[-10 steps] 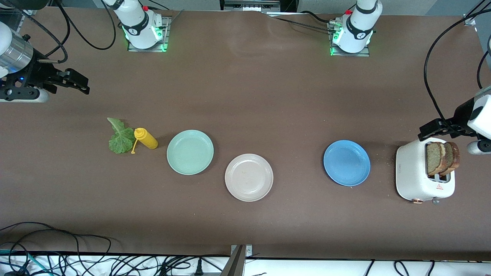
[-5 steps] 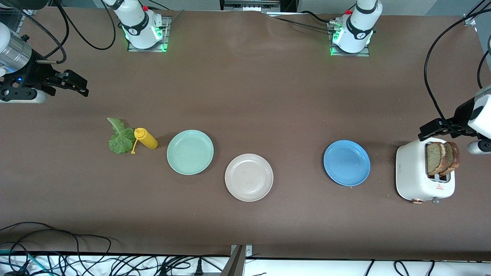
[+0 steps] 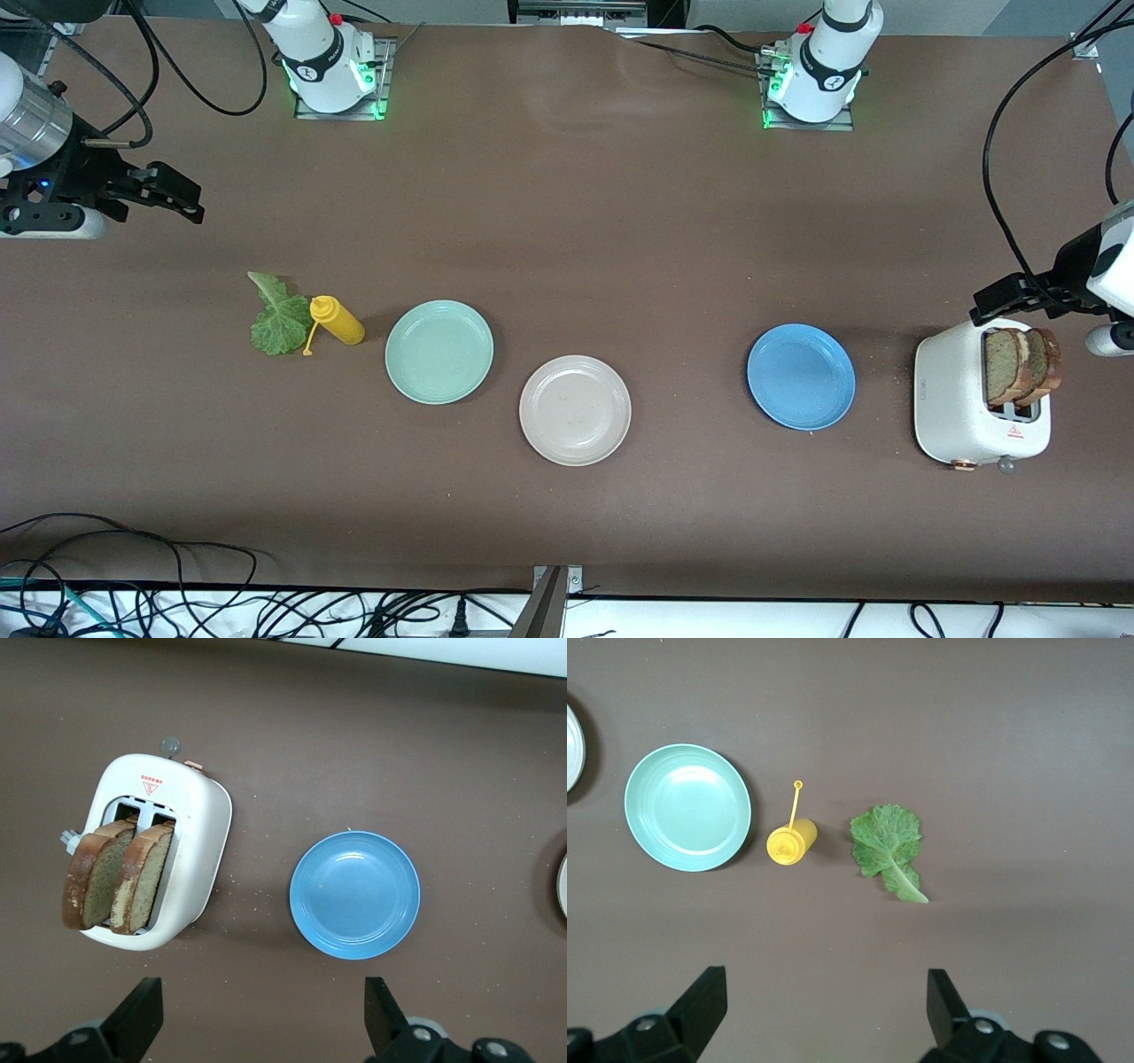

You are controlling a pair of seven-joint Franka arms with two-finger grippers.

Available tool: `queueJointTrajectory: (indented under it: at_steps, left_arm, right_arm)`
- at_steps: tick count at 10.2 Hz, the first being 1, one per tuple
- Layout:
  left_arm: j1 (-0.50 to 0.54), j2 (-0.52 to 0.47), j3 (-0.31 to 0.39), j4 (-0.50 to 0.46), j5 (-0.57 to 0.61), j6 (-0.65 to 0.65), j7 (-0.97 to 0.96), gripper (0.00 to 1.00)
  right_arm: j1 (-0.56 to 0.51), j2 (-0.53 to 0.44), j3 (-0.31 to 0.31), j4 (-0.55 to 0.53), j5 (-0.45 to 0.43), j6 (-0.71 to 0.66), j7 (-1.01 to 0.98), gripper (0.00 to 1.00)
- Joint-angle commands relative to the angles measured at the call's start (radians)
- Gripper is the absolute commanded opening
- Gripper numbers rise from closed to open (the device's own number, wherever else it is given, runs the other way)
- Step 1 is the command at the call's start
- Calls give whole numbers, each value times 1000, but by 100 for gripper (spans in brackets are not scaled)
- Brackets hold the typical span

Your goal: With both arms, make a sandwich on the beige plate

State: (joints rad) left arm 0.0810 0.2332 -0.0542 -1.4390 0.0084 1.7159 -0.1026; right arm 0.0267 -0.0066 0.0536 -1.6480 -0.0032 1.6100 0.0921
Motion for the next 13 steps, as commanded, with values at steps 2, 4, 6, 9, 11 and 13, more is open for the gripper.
queueJointTrajectory:
  at_steps: [2, 4, 6, 9, 11, 13]
  left_arm:
    - [2, -8, -6, 8, 33, -7, 15, 99]
    - [6, -3, -3, 6, 35, -7, 20, 99]
    - [13, 11, -3, 9, 35, -1, 20, 100]
    - [13, 21, -3, 9, 33, 1, 18, 100]
    - [16, 21, -1, 9, 33, 1, 20, 100]
    - [22, 20, 4, 9, 30, 1, 18, 100]
  right_arm:
    - [2, 8, -3, 20, -1, -2, 0, 100]
    - [2, 8, -3, 20, -1, -4, 0, 100]
    - [2, 10, -3, 20, -1, -2, 0, 100]
    - [2, 8, -3, 20, -1, -4, 0, 100]
    - [2, 10, -3, 20, 0, -5, -2, 100]
    - [2, 10, -3, 20, 0, -4, -2, 100]
